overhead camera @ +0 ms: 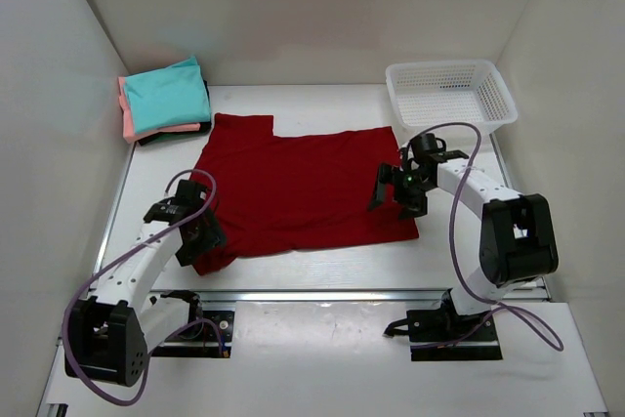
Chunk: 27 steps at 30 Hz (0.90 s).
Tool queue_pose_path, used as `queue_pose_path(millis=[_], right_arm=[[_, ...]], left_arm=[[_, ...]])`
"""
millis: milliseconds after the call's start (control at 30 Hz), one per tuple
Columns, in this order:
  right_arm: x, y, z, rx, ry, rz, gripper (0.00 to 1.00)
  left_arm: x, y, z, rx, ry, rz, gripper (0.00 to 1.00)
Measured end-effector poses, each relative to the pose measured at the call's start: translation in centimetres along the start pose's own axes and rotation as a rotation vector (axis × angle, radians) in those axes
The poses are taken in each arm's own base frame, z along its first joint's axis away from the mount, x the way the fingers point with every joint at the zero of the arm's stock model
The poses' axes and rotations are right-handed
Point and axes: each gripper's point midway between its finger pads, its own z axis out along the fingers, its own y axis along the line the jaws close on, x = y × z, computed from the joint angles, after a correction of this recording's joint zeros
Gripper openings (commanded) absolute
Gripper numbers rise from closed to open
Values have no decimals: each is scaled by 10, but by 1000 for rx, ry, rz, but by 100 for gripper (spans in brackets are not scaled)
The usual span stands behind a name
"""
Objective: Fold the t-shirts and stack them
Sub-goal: Fold the flattened tshirt in 1/3 of the way
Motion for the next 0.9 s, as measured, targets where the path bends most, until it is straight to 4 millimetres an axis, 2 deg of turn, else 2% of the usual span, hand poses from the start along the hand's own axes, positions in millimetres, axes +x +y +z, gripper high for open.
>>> queue_pose_path(millis=[67, 100, 133, 167, 233, 333, 467, 567, 900], right_arm=[[5, -2, 1, -1, -6, -3, 99], [9, -3, 2, -1, -5, -3, 99], [12, -4, 4, 0, -1, -3, 99], [15, -6, 6, 2, 5, -3, 99], [22, -8, 10, 9, 19, -5, 99], [26, -10, 12, 14, 31, -3, 99], [35, -20, 18, 44, 61, 15, 99], [34, -25, 18, 47, 63, 31, 99], [28, -44, 13, 110, 83, 89, 100]], left_arm=[[8, 5, 4, -19, 22, -1, 76], [11, 7, 5, -27, 32, -1, 65], [13, 8, 6, -33, 38, -3, 42], [13, 8, 7, -43, 43, -1, 34], [14, 11, 11, -69, 51, 9, 2], [11, 13, 11, -97, 59, 43, 0], [-13, 4, 0, -92, -3, 104, 0], [-25, 0, -6, -75, -36, 124, 0], [-23, 17, -12, -121, -3, 132, 0]])
